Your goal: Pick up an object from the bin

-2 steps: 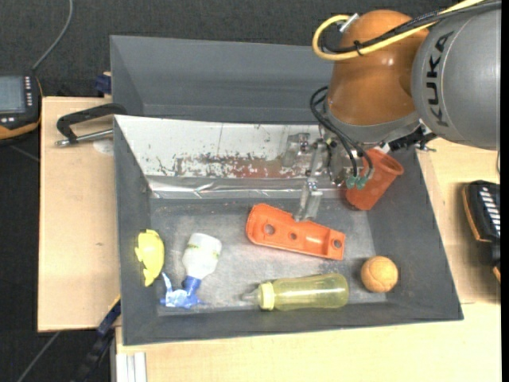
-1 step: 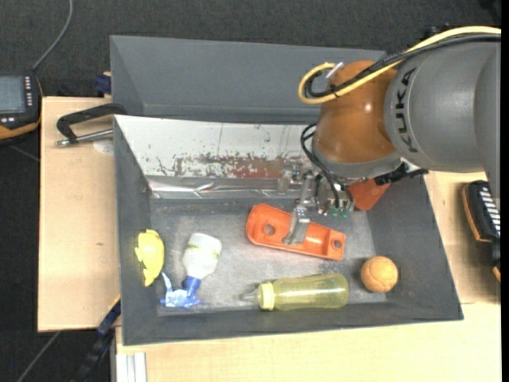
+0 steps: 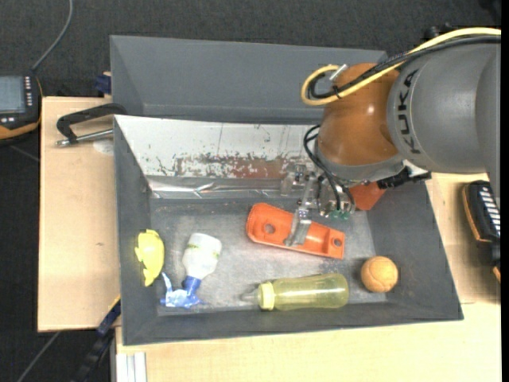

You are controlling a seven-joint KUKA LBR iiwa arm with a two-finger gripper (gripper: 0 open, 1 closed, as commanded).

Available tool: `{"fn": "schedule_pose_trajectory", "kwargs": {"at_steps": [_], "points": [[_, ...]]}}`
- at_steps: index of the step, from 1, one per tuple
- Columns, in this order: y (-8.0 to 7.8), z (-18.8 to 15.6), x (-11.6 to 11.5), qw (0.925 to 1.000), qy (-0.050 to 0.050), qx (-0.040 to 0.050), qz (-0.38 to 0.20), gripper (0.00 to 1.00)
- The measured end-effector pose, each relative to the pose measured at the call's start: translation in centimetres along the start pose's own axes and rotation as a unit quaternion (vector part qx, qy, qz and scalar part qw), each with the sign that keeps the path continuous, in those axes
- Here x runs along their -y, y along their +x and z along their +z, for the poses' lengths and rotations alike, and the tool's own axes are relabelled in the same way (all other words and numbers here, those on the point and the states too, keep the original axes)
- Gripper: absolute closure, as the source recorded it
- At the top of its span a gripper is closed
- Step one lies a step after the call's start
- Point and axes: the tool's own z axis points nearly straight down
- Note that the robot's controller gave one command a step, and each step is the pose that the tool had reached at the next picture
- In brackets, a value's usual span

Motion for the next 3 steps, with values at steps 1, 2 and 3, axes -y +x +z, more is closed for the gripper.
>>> {"fn": "schedule_pose_trajectory", "kwargs": {"at_steps": [1,2,3], "points": [[-0.2,-1.9,0.0,0.9998,-0.001,0.0037,0.021,0.00],[-0.1,5.5,-0.4,0.9999,0.000,-0.0023,0.014,0.00],[0.4,5.0,-0.6,0.9957,-0.002,0.0036,0.093,1.00]]}}
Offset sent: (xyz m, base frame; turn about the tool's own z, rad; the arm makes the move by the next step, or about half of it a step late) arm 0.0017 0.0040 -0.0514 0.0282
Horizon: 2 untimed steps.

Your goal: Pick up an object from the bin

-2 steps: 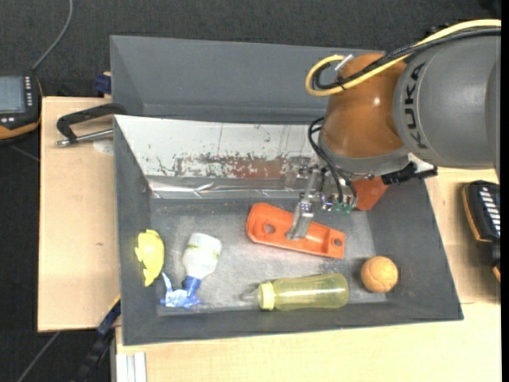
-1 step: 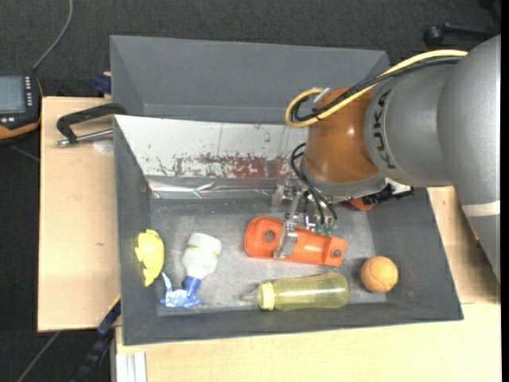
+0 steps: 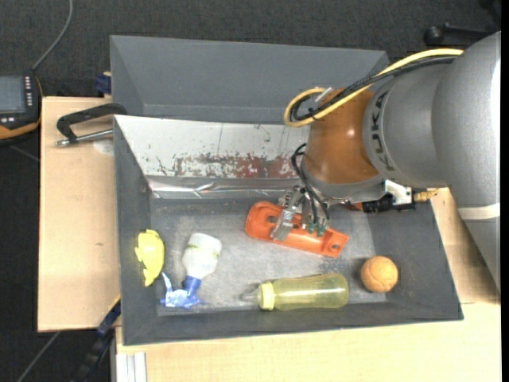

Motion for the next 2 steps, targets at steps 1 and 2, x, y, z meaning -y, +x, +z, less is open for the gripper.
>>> {"fn": "schedule_pose_trajectory", "kwargs": {"at_steps": [1,2], "points": [[0.00,0.00,0.00,1.0000,0.000,0.0000,0.000,1.00],[0.07,-0.50,0.02,1.0000,0.000,-0.0003,0.000,1.00]]}}
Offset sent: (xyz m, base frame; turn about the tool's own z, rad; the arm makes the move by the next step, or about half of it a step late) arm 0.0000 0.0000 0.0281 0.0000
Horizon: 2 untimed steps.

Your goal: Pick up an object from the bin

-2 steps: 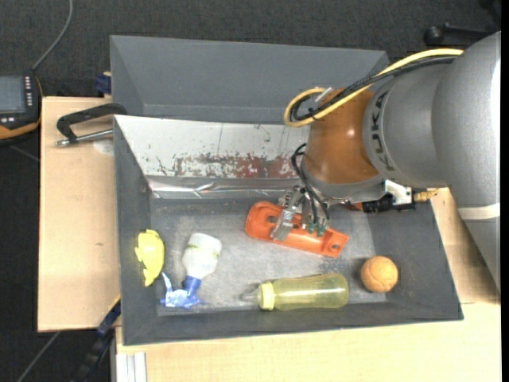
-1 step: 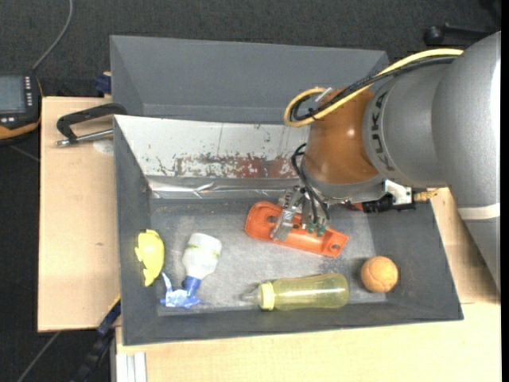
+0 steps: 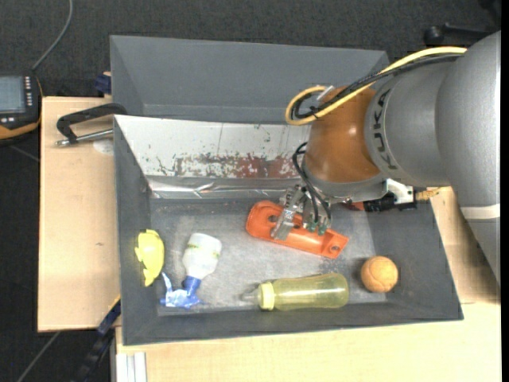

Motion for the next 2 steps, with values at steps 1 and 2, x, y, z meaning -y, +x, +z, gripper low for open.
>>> {"fn": "schedule_pose_trajectory", "kwargs": {"at_steps": [1,2], "points": [[0.1,-1.5,0.0,1.0000,0.001,-0.0024,0.000,1.00],[0.0,-4.5,0.0,1.0000,0.000,0.0008,0.000,1.00]]}}
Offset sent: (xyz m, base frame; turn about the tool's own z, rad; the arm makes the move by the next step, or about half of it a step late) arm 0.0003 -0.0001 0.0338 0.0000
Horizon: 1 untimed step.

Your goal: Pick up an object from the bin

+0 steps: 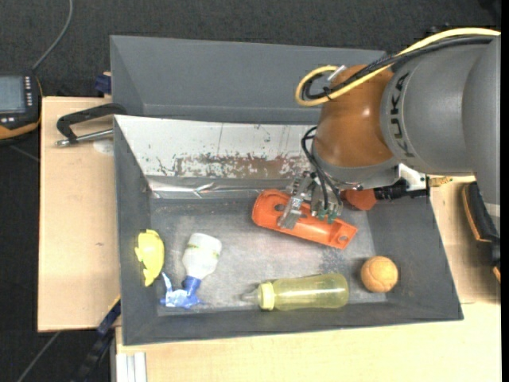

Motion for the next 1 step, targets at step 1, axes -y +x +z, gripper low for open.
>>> {"fn": "schedule_pose_trajectory", "kwargs": {"at_steps": [1], "points": [[-0.16,-1.66,-0.08,1.0000,-0.001,0.0030,0.000,1.00]]}}
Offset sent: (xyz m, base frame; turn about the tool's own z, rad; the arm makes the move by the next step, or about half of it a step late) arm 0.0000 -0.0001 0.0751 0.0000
